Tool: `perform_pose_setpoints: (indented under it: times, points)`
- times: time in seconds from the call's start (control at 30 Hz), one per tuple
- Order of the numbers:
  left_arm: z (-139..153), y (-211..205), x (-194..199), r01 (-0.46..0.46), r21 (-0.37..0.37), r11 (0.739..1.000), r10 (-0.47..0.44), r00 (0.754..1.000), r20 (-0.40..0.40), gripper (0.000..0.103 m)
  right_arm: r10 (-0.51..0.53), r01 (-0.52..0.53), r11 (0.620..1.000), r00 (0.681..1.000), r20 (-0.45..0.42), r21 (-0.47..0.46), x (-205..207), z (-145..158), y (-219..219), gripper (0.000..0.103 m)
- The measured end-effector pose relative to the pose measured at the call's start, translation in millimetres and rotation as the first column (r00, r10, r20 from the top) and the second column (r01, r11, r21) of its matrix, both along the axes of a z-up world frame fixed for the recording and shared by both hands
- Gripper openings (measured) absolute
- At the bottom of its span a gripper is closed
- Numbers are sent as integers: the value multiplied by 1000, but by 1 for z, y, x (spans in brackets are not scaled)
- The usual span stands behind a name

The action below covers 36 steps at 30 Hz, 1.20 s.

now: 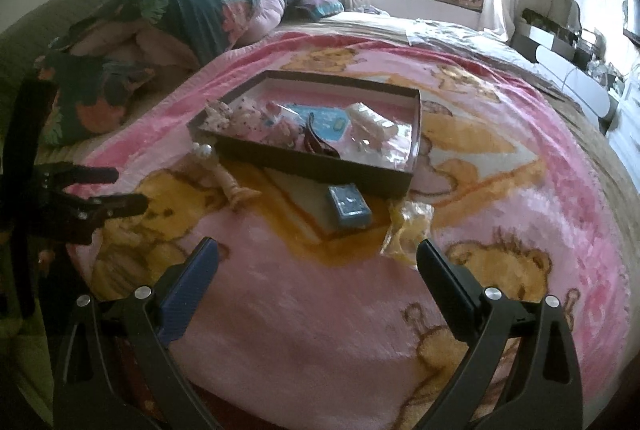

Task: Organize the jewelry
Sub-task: 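Grasp the beige coil hair tie with the left tool while the right tool grasps the yellow bangle bag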

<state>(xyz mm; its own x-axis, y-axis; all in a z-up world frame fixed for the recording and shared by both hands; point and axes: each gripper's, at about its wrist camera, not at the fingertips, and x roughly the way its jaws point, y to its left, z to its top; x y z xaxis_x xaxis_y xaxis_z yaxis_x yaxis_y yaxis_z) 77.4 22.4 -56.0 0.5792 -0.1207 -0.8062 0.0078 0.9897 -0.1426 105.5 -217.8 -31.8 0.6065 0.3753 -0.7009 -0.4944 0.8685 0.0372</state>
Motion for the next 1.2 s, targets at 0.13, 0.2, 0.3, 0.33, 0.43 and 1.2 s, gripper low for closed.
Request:
perform_pose_setpoints:
  times: [0.13, 0.2, 0.3, 0.33, 0.43, 1.2]
  points:
    - [-9, -12, 7, 34, 5, 999, -34, 999, -8, 93, -18, 18, 1000, 1000, -24, 12, 9, -9, -7, 98]
    - [-12, -18, 12, 52, -1, 999, -52, 998, -18, 93, -29, 29, 999, 999, -32, 16, 12, -12, -10, 97]
    - [-18, -29, 20, 72, -4, 997, -72, 997, -23, 92, -45, 46, 999, 998, -46, 12, 18, -18, -14, 92]
    - [-20, -33, 24, 78, -9, 997, -78, 997, -24, 92, -50, 50, 999, 998, -50, 10, 19, -19, -15, 87]
    - [-25, -39, 37, 75, -28, 997, -76, 996, -39, 91, -84, 85, 996, 994, -65, 13, 26, -25, -22, 86]
    - [-43, -58, 96, -18, 43, 999, 18, 1000, -8, 43, -225, 238, 971, 949, -219, 33, 102, -65, -46, 61]
